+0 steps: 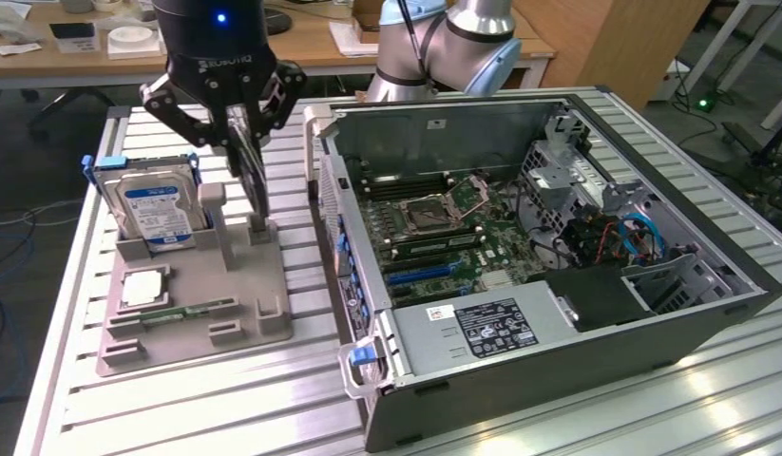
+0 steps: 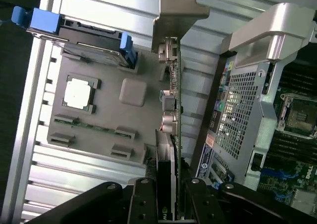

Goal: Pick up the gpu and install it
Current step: 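Pick up the gpu and move the gpu toward the slot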

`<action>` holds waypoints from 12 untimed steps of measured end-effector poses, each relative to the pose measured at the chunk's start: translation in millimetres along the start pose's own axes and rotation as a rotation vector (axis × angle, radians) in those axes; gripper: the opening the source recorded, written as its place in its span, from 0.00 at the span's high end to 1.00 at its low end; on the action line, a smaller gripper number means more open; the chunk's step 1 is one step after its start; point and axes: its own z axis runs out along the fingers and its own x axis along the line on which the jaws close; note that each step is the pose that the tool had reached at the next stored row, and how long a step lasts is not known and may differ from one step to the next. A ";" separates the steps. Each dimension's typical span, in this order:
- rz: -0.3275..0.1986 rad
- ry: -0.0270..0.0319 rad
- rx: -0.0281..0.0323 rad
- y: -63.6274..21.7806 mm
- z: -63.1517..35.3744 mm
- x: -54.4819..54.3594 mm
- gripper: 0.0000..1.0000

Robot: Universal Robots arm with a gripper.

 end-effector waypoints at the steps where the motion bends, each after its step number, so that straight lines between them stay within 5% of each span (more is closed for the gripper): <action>1: 0.018 0.0002 0.0005 0.0 0.0 0.0 0.73; 12: 0.165 0.0020 0.0047 0.0 -0.8 -0.1 0.73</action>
